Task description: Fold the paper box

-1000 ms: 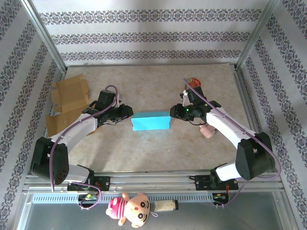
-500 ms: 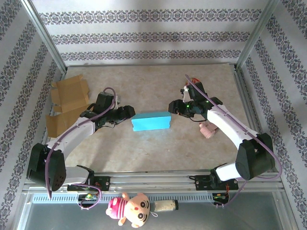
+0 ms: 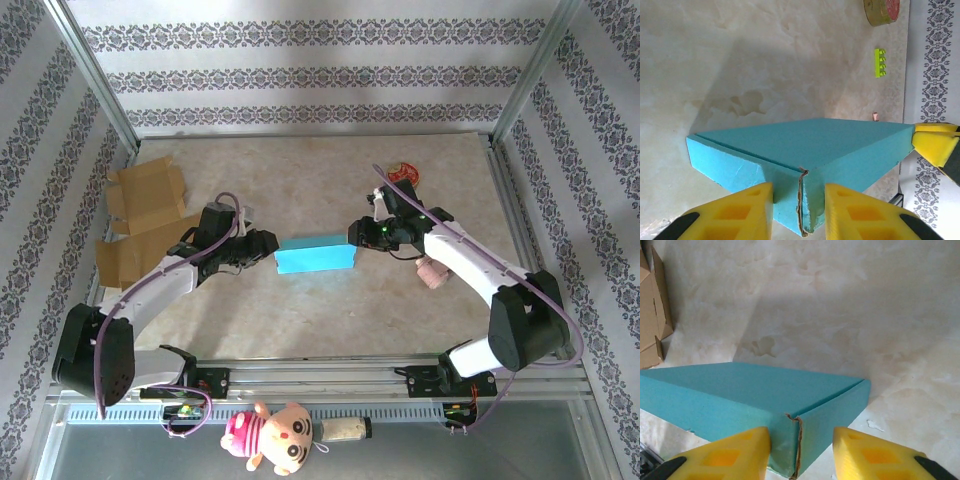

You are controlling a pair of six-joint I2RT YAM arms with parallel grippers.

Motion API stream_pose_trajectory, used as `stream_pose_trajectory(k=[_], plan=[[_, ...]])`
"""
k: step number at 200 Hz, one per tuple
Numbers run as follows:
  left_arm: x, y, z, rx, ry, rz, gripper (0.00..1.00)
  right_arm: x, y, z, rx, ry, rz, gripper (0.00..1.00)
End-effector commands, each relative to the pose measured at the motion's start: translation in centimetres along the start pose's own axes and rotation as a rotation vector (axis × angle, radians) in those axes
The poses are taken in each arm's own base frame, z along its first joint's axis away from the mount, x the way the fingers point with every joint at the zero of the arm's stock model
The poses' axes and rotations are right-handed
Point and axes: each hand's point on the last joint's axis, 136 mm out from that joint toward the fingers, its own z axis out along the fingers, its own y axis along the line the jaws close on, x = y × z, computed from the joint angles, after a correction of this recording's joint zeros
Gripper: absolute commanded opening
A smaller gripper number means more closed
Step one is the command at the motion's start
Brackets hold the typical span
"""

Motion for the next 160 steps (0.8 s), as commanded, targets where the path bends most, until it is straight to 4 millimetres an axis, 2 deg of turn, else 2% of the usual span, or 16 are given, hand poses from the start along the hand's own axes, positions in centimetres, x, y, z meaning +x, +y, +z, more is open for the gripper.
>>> stream_pose_trajectory(k=[1,18,35,45,56,77,101,116,134,143,160], plan=[[5.1,2.7,-0.3,-0.110,0.150,-0.048,0.29,4.5,-1.8,-0.2,0.083,0.129,0.001,0.38],[6.5,1.9,-1.9,-0.122,0.150,-0.033,0.31,6.7,-1.3,-2.5,0.083,0.153,-0.014,0.41],[7.8,1.7,-3.7,-0.141,0.125,-0.027,0.46,8.3,-1.2,-4.7,0.081,0.136,-0.025,0.52],[7.9,1.8,-4.6,-0.140,0.094,-0.039,0.56,8.8,-1.2,-5.4,0.071,0.120,-0.022,0.56],[7.8,1.8,-5.1,-0.127,0.056,-0.053,0.62,8.9,-1.0,-5.8,0.046,0.091,-0.006,0.63],[8.1,3.0,-4.2,-0.131,0.045,-0.112,0.66,8.9,-1.2,-4.6,0.004,0.071,0.052,0.77],[9.5,4.2,-1.9,-0.130,0.113,-0.167,0.70,9.8,-2.3,-2.1,0.009,0.109,0.116,0.83],[10.1,4.1,-0.5,-0.120,0.134,-0.146,0.73,10.6,-2.5,-0.5,0.002,0.143,0.127,0.82],[10.5,3.7,0.9,-0.107,0.155,-0.129,0.74,11.4,-2.4,1.2,-0.017,0.167,0.118,0.77],[10.7,3.7,1.6,-0.108,0.161,-0.130,0.74,11.9,-2.9,2.0,0.003,0.174,0.120,0.74],[11.0,3.6,3.0,-0.105,0.180,-0.127,0.68,12.5,-3.4,3.1,0.013,0.192,0.138,0.70]])
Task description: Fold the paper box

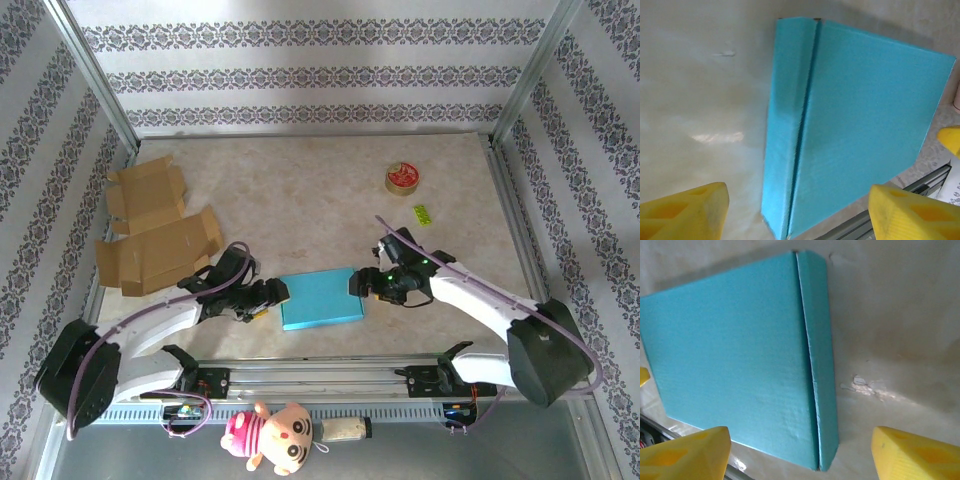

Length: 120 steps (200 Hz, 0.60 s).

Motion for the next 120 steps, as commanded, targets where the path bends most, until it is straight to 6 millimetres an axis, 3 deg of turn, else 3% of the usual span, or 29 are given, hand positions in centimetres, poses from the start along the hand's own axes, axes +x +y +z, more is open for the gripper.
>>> stream_pose_trajectory(k=[1,45,75,96,120], plan=[[-0.9,-2.6,1.2,0.085,-0.024,0.021,0.67,-0.6,0.6,1.5,-0.039,-0.018,0.016,0.69],[-1.5,-4.1,4.5,0.104,0.027,0.026,0.41,-2.2,2.6,3.0,-0.144,-0.037,0.067,0.47],[-3.8,-6.1,6.8,0.114,0.005,0.067,0.38,-6.5,3.1,2.8,-0.097,-0.142,0.055,0.43],[-7.3,-6.9,8.7,0.071,-0.034,0.089,0.38,-11.1,2.1,3.1,-0.034,-0.233,0.073,0.44],[-13.6,-8.5,10.9,0.080,-0.084,0.077,0.39,-17.1,1.4,3.5,-0.029,-0.296,0.125,0.44]])
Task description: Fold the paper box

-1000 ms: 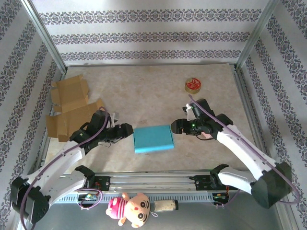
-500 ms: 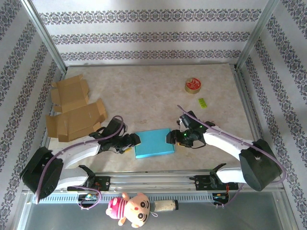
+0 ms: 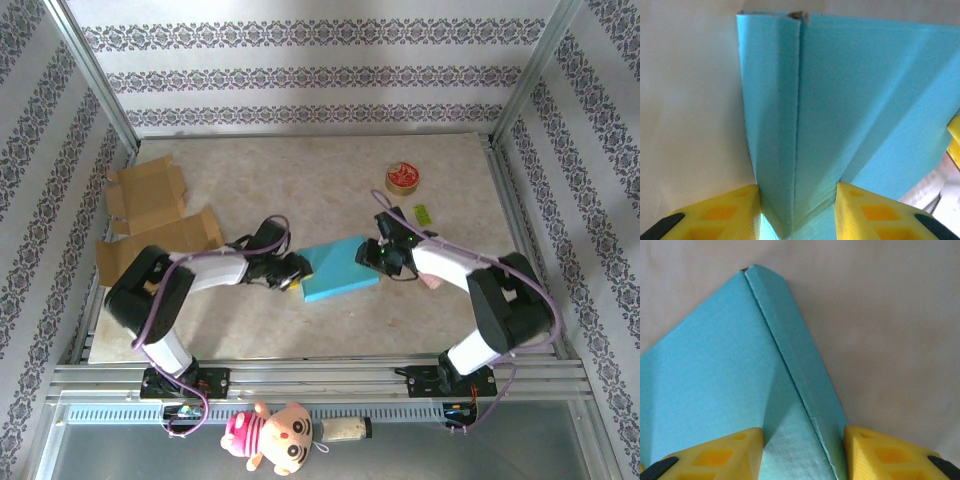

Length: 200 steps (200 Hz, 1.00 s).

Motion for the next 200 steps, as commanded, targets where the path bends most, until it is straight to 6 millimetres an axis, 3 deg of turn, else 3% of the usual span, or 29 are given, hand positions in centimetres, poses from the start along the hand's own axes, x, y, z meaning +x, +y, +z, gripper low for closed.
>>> stream_pose_trajectory(k=[1,38,57,80,102,135,161,181,200], plan=[[-6.3,-3.1,3.2,0.079,-0.098,0.101,0.39,-4.2,5.3,2.0,-0.176,-0.030,-0.024,0.44],[-16.3,-6.9,5.4,0.088,-0.218,0.160,0.39,-14.4,8.5,3.8,-0.153,-0.165,-0.105,0.44],[-20.3,-7.2,5.9,0.071,-0.296,0.149,0.42,-18.8,9.7,4.8,-0.136,-0.212,-0.108,0.45],[-24.5,-6.8,6.1,0.038,-0.344,0.134,0.54,-21.4,10.5,5.6,-0.149,-0.237,-0.067,0.46],[-26.5,-7.5,5.2,0.040,-0.367,0.153,0.61,-22.3,11.0,5.5,-0.150,-0.255,-0.071,0.49],[-28.0,-9.0,1.0,0.010,-0.422,0.220,0.77,-24.0,10.2,3.1,-0.086,-0.306,-0.110,0.66],[-28.9,-9.2,-5.0,-0.080,-0.519,0.274,0.84,-25.7,9.4,-2.0,-0.023,-0.408,-0.160,0.76],[-29.4,-7.3,-10.6,-0.252,-0.604,0.305,0.84,-26.0,8.9,-6.7,0.043,-0.512,-0.239,0.81],[-29.2,-3.8,-14.8,-0.451,-0.626,0.275,0.81,-24.6,8.9,-9.7,0.034,-0.531,-0.294,0.84]])
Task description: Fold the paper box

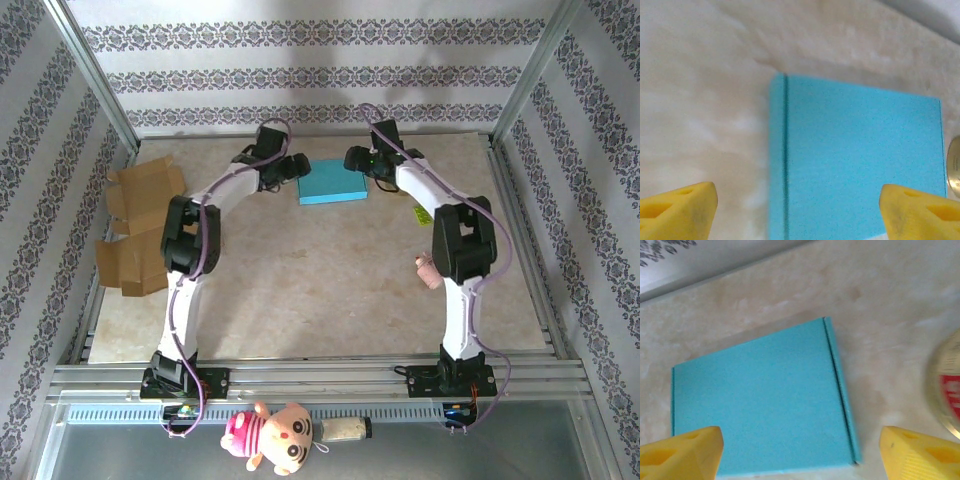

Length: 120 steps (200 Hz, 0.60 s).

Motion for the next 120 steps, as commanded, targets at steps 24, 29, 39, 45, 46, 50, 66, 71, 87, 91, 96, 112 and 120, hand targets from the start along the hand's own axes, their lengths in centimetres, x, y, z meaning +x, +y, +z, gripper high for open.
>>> stream_pose_trajectory(k=[24,29,39,45,46,50,66,71,87,91,96,112,120], plan=[[-2.2,11.0,-10.9,-0.501,-0.003,0.065,0.76,-1.9,1.2,-10.6,-0.054,-0.111,-0.159,0.85],[-1.7,11.9,-11.5,-0.535,0.013,0.060,0.75,-1.4,1.2,-11.2,-0.064,-0.098,-0.162,0.85],[-0.6,13.2,-12.4,-0.592,0.044,0.055,0.74,-0.3,1.2,-12.3,-0.083,-0.072,-0.162,0.86],[0.1,13.8,-12.9,-0.617,0.061,0.048,0.73,0.4,1.2,-12.8,-0.092,-0.054,-0.164,0.89],[0.2,13.9,-13.0,-0.620,0.063,0.046,0.73,0.4,1.3,-12.9,-0.095,-0.053,-0.163,0.89],[0.7,14.4,-13.1,-0.635,0.077,0.043,0.72,0.9,1.2,-13.2,-0.097,-0.040,-0.164,0.90],[2.7,16.1,-13.5,-0.695,0.127,0.034,0.72,2.5,1.2,-14.2,-0.121,0.016,-0.168,0.93],[3.2,16.7,-13.5,-0.719,0.142,0.033,0.72,2.9,1.4,-14.6,-0.137,0.034,-0.169,0.93],[5.0,18.5,-13.0,-0.776,0.204,0.035,0.70,4.1,2.0,-15.5,-0.185,0.088,-0.166,0.94],[5.4,18.9,-12.8,-0.788,0.220,0.036,0.70,4.4,2.1,-15.8,-0.197,0.098,-0.166,0.94],[5.9,19.3,-12.5,-0.804,0.239,0.041,0.69,4.5,2.2,-16.1,-0.205,0.104,-0.167,0.94],[6.9,20.7,-11.9,-0.864,0.277,0.059,0.66,4.9,2.4,-17.0,-0.224,0.113,-0.173,0.95],[7.3,21.3,-11.5,-0.886,0.290,0.079,0.64,5.0,2.4,-17.6,-0.225,0.112,-0.177,0.95]])
